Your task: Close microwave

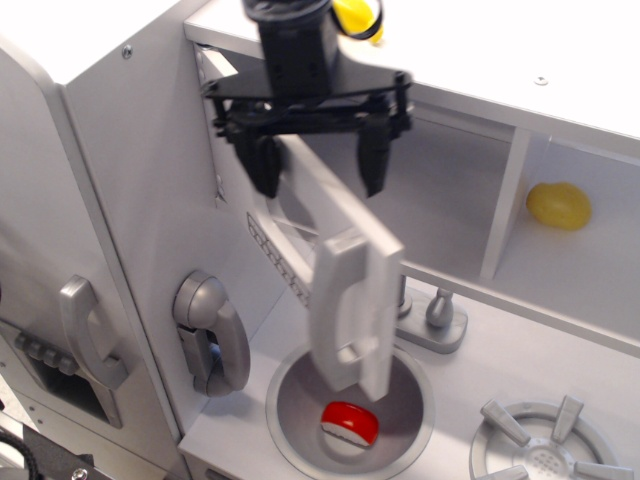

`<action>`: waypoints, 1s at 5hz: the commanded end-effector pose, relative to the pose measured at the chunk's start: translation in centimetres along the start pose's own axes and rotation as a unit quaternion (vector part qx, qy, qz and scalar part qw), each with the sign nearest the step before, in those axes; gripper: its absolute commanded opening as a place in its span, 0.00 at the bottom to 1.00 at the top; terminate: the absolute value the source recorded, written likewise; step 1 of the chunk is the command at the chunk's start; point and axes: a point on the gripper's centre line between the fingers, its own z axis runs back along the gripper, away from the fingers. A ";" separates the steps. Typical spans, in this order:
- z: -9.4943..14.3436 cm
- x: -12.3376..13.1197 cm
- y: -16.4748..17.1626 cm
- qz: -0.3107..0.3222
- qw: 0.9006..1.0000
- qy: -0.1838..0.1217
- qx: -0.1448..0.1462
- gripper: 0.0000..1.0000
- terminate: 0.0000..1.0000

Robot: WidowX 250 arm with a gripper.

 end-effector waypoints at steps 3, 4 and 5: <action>4.3 -3.3 -1.4 -0.060 0.998 -0.002 -0.033 1.00 0.00; 3.2 -3.6 2.2 -0.103 0.994 0.023 -0.008 1.00 0.00; 2.0 -2.6 4.7 -0.113 0.994 0.011 0.010 1.00 0.00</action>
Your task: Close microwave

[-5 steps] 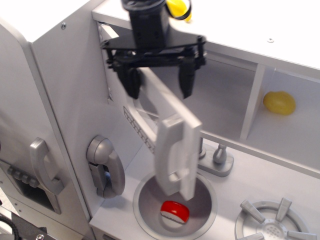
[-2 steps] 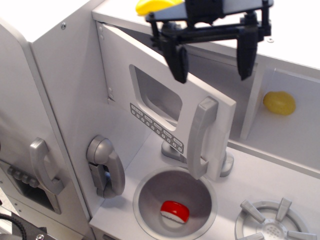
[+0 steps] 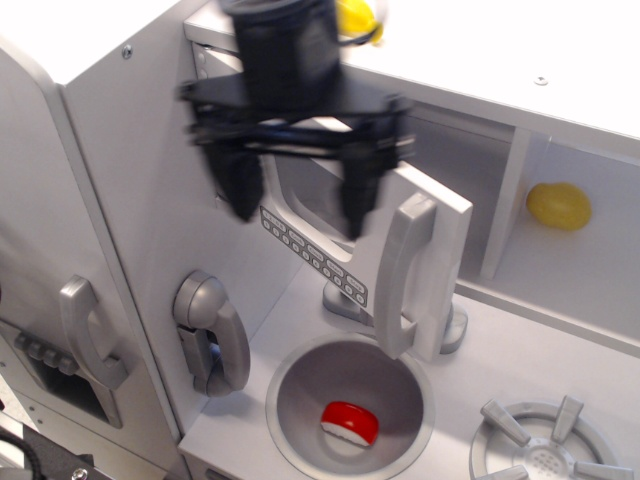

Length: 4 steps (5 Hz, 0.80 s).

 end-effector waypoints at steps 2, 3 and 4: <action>-1.0 4.2 3.6 0.022 0.998 -0.051 0.035 1.00 0.00; -1.4 6.2 2.9 0.039 0.997 -0.064 0.034 1.00 0.00; -1.3 7.4 1.5 0.046 0.994 -0.099 0.028 1.00 0.00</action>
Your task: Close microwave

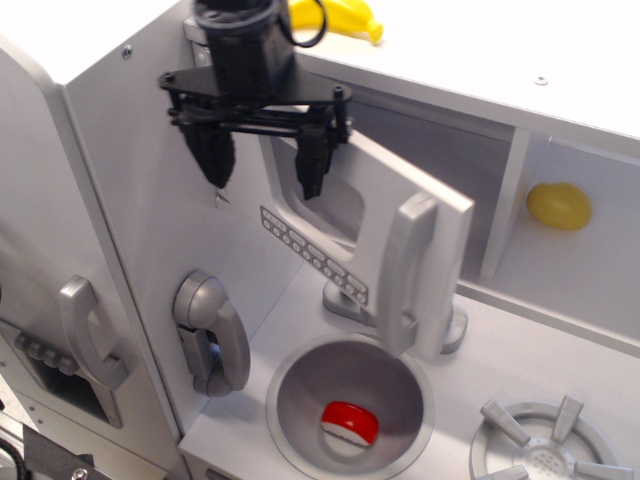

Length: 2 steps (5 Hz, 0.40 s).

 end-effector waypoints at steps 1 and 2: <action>1.5 2.7 -2.0 0.006 0.997 -0.077 -0.016 1.00 0.00; 1.8 3.4 -2.9 0.007 0.995 -0.101 -0.025 1.00 0.00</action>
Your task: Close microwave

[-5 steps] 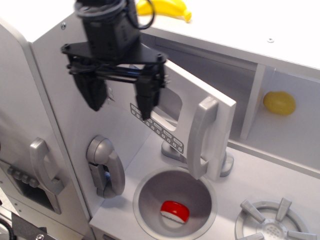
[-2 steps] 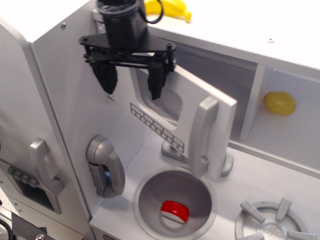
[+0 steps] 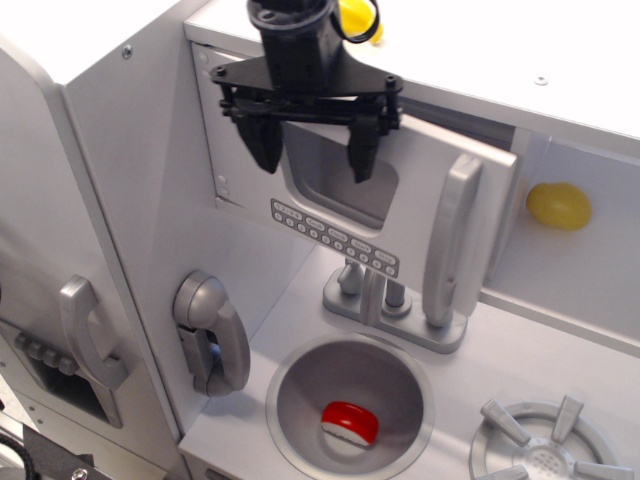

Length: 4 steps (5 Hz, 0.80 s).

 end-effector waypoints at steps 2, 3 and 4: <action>1.4 2.6 -1.6 0.011 0.998 -0.055 -0.015 1.00 0.00; 1.4 1.3 -0.2 0.002 1.000 -0.019 -0.011 1.00 0.00; 1.8 -2.4 3.4 -0.046 0.999 0.020 0.001 1.00 0.00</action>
